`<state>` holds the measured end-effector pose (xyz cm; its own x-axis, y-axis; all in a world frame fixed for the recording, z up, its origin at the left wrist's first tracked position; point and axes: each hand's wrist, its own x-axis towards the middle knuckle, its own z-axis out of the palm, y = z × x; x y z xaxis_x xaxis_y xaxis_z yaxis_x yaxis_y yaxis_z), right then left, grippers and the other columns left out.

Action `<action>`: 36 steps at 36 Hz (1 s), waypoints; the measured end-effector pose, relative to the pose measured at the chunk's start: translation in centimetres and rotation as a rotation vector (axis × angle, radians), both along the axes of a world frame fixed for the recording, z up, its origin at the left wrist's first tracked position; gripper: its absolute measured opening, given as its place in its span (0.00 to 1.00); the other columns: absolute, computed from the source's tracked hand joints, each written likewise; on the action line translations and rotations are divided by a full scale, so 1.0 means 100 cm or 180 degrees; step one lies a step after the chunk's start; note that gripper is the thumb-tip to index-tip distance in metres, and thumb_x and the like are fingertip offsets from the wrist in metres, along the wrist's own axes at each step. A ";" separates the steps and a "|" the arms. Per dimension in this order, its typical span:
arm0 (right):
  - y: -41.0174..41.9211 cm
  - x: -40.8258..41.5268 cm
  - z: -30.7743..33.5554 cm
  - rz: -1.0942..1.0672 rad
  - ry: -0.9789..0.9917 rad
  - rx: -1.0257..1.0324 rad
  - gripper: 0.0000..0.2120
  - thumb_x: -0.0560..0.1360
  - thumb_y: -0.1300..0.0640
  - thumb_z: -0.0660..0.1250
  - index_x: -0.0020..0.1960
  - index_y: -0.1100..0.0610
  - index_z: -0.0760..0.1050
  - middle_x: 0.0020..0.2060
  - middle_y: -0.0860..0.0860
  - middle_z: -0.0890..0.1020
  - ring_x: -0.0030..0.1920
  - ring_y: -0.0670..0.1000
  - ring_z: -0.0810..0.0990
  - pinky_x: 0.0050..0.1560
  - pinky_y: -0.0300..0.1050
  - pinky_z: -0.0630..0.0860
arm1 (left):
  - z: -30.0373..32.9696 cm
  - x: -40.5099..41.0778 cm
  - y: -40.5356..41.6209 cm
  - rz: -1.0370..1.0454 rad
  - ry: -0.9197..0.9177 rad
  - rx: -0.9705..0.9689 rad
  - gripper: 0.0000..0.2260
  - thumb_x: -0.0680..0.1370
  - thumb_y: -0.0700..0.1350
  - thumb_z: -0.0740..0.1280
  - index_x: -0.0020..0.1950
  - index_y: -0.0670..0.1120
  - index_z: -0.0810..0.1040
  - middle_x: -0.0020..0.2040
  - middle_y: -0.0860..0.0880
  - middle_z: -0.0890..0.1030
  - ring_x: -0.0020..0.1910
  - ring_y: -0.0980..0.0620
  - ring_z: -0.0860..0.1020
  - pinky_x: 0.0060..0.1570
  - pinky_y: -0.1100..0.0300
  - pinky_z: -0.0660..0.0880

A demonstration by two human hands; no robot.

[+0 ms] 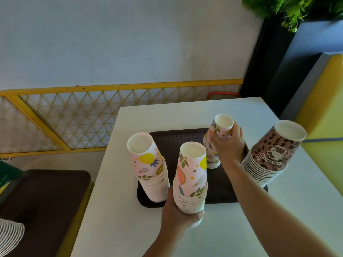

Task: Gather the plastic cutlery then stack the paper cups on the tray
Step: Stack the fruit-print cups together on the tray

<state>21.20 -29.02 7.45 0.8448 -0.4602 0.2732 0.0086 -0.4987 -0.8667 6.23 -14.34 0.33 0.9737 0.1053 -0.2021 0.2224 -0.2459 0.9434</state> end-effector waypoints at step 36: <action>0.001 -0.097 0.075 0.1809 -0.0042 0.0343 0.18 0.68 0.50 0.72 0.56 0.50 0.74 0.46 0.45 0.83 0.46 0.40 0.81 0.42 0.33 0.78 | 0.005 -0.003 -0.007 -0.0133 -0.0093 -0.0114 0.38 0.51 0.55 0.77 0.59 0.57 0.70 0.55 0.59 0.80 0.55 0.64 0.77 0.54 0.64 0.75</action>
<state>11.51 -28.89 14.98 0.9642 0.0389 0.2622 0.2605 -0.3216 -0.9103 5.96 -15.05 0.83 0.9826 0.0577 -0.1763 0.1848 -0.2203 0.9578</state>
